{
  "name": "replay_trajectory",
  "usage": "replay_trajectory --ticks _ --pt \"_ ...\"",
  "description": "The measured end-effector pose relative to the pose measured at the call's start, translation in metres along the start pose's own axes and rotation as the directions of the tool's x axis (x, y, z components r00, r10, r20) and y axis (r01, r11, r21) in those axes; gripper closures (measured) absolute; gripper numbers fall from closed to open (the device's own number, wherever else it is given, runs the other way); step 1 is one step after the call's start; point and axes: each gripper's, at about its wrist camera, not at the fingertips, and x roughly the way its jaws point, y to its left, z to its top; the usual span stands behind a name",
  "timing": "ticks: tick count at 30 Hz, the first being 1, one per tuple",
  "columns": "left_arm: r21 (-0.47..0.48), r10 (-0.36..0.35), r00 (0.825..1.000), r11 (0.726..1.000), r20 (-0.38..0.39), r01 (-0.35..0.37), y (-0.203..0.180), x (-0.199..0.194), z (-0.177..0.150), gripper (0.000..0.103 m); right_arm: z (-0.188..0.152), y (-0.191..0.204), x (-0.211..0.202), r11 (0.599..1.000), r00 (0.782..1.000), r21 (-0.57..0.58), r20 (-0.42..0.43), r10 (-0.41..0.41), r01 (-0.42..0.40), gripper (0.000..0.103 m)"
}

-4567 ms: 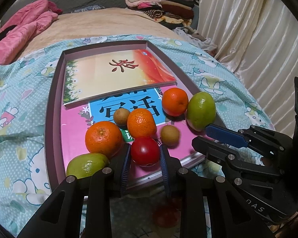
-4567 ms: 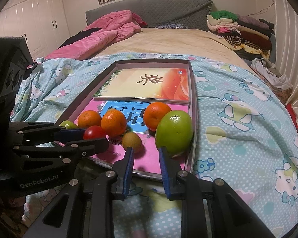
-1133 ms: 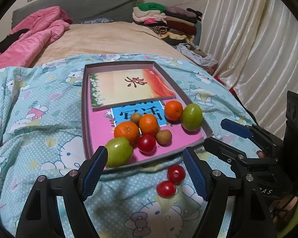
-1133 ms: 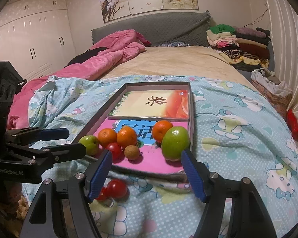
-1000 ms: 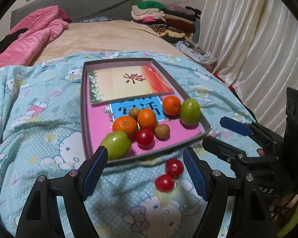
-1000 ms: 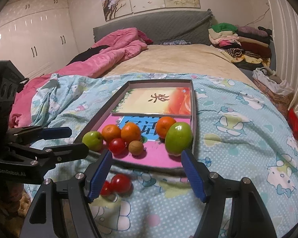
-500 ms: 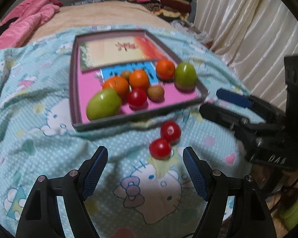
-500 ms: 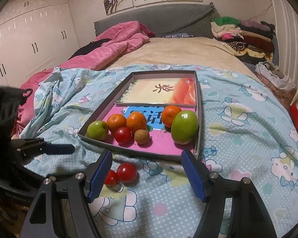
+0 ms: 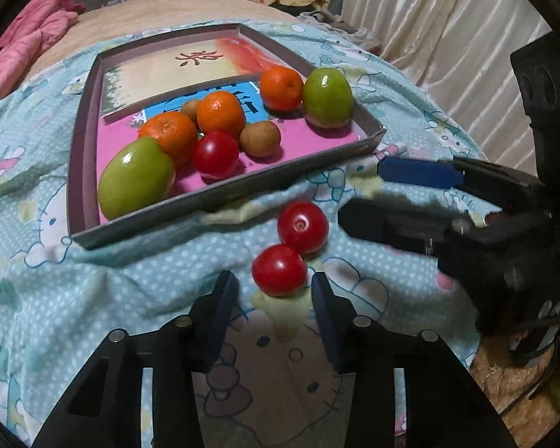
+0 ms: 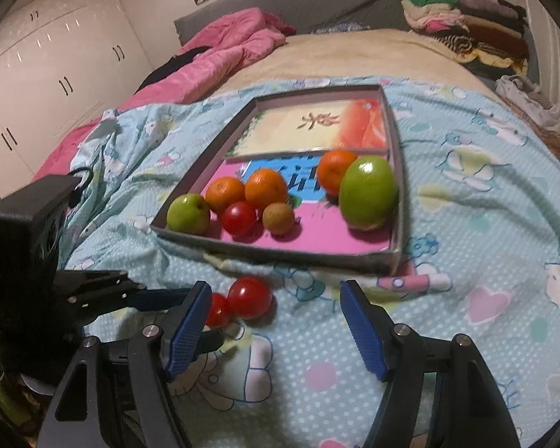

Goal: Organize fruits
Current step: 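Grasp a cherry tomato with the left gripper while the right grasps another cherry tomato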

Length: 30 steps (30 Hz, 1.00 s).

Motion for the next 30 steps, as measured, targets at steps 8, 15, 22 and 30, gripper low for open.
replay_trajectory --ticks 8,15,22,30 --pt "0.001 -0.035 0.999 0.999 0.007 0.035 0.003 0.006 0.008 0.072 -0.002 -0.003 0.020 0.997 0.995 0.039 -0.080 0.063 -0.060 0.057" --pt "-0.006 -0.038 0.999 0.999 -0.006 0.038 0.006 0.008 0.007 0.073 0.000 0.006 0.039 0.996 0.988 0.029 -0.121 0.093 -0.090 0.069" --pt "-0.013 -0.048 0.999 0.999 -0.004 0.048 0.008 0.006 0.006 0.073 0.002 0.004 0.041 0.993 0.987 0.052 -0.118 0.113 -0.108 0.071" --pt "-0.017 -0.039 0.998 0.999 0.048 0.040 0.006 -0.017 0.004 0.073 0.005 0.000 0.006 0.991 0.992 0.046 0.004 0.123 -0.123 0.071"
